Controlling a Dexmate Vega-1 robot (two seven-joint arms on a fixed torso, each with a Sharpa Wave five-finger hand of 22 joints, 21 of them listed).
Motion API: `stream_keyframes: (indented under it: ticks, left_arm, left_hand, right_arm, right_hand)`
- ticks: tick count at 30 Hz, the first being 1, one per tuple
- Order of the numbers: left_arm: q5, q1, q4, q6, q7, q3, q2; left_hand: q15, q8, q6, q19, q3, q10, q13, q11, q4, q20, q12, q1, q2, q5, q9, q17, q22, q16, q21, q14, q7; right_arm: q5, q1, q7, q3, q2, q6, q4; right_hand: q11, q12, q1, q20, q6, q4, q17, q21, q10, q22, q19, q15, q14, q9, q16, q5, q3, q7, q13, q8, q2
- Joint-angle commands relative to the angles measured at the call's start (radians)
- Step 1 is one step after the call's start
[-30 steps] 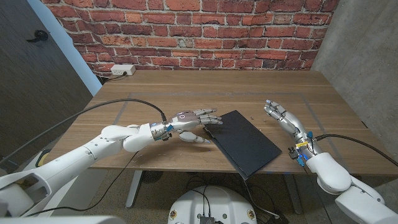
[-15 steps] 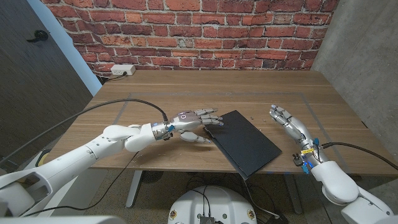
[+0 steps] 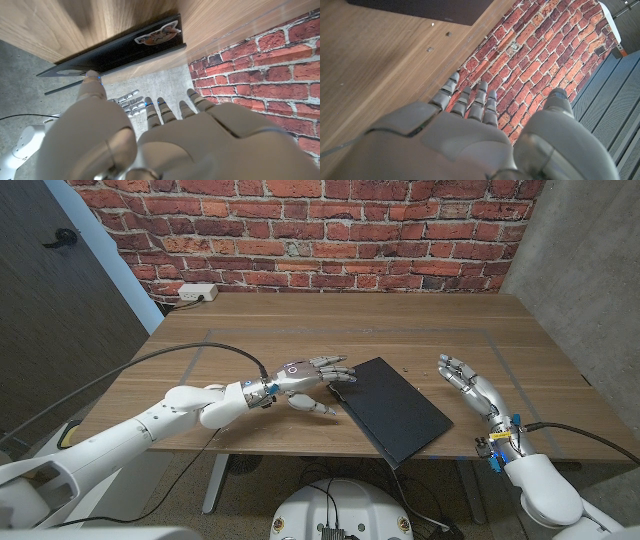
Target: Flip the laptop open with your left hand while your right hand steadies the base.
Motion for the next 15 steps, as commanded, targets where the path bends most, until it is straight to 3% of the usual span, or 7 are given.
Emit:
stream_keyframes:
  ticks: [1,8,13,15]
  left_arm:
    - [0.017,0.019,0.002,0.084,0.071,-0.001,-0.003]
    - [0.021,-0.024,0.030,0.069,0.052,0.031,-0.010]
    - [0.029,-0.050,0.042,0.055,0.049,0.049,-0.016]
    - [0.030,-0.057,0.044,0.052,0.048,0.055,-0.017]
  left_hand:
    - [-0.144,0.010,0.018,0.014,0.004,0.020,0.004,-0.001,-0.001,-0.080,0.013,0.009,0.018,0.008,0.003,0.003,0.001,0.008,0.008,0.015,-0.004]
    - [-0.145,0.012,0.021,0.016,0.006,0.020,0.004,-0.002,-0.002,-0.081,0.013,0.013,0.021,0.010,0.003,0.002,0.001,0.007,0.008,0.017,-0.002]
    - [-0.144,0.011,0.020,0.017,0.005,0.020,0.004,0.002,-0.002,-0.081,0.012,0.013,0.022,0.011,0.003,0.002,0.001,0.006,0.007,0.018,-0.001]
    - [-0.142,0.011,0.018,0.017,0.005,0.020,0.004,0.001,-0.002,-0.081,0.012,0.013,0.022,0.011,0.003,0.002,0.001,0.005,0.007,0.019,0.000]
  right_arm:
    - [-0.030,-0.047,0.012,0.020,0.040,0.038,-0.002]
    - [-0.051,-0.074,0.012,0.025,0.059,0.040,-0.011]
    - [-0.073,-0.093,0.007,0.028,0.071,0.035,-0.021]
    - [-0.079,-0.099,0.004,0.031,0.077,0.032,-0.025]
  right_hand:
    - [0.002,0.007,0.014,-0.003,0.005,-0.003,0.002,0.003,0.020,0.004,0.008,-0.036,0.010,0.002,0.002,-0.003,0.001,0.014,0.002,0.000,0.001]
    - [-0.004,0.016,0.020,-0.005,0.017,-0.003,0.003,0.001,0.048,0.004,0.012,-0.040,0.023,0.002,0.003,-0.004,0.000,0.012,0.002,0.000,0.000]
    - [0.012,0.017,0.020,-0.005,0.020,0.000,0.004,0.002,0.054,0.004,0.015,-0.036,0.034,0.002,0.005,-0.004,-0.002,0.015,0.002,-0.002,0.000]
    - [0.014,0.018,0.016,0.014,0.022,0.004,0.006,0.005,0.057,0.005,0.026,-0.022,0.045,0.002,0.009,-0.005,-0.004,0.014,0.003,-0.004,0.002]
